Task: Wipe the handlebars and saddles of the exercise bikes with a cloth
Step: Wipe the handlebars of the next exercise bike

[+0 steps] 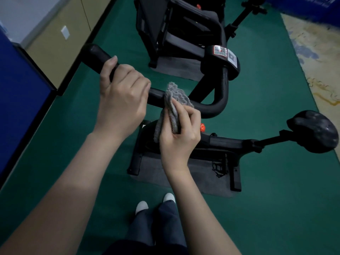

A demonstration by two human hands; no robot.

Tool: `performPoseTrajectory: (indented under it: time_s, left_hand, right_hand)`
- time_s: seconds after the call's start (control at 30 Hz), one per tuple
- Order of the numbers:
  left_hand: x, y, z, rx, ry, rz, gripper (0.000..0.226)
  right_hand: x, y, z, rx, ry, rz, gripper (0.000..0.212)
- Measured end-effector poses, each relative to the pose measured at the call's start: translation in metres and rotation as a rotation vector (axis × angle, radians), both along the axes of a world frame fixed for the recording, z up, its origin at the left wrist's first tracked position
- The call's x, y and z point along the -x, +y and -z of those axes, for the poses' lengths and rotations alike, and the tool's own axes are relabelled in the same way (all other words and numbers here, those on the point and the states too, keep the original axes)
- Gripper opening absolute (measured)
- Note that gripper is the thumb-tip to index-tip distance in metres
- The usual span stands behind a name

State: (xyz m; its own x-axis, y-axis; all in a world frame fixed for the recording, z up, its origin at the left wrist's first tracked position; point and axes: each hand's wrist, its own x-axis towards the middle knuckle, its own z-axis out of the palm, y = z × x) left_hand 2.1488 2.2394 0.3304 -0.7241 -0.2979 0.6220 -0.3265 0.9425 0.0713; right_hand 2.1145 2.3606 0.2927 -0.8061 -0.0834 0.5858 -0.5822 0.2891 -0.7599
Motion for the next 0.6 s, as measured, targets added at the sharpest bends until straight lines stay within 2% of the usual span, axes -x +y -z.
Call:
performPoseTrajectory:
  time_s: [0.17,0.33,0.4,0.6]
  left_hand:
    - [-0.002,0.0,-0.001,0.001,-0.006,0.017,0.027]
    - [-0.002,0.003,-0.003,0.003,-0.016,0.016,0.026]
    - [0.001,0.009,-0.004,-0.014,0.0,0.025,0.026]
    - [0.019,0.044,0.002,-0.089,-0.015,0.147,0.029]
  right_hand:
    - [0.004,0.017,0.003,0.042,-0.01,0.145,0.024]
    - [-0.006,-0.005,-0.001,0.011,0.017,-0.004,0.029]
    - [-0.004,-0.003,-0.001,-0.009,0.041,-0.001,0.03]
    - [0.024,0.037,-0.003,0.031,0.008,0.261,0.029]
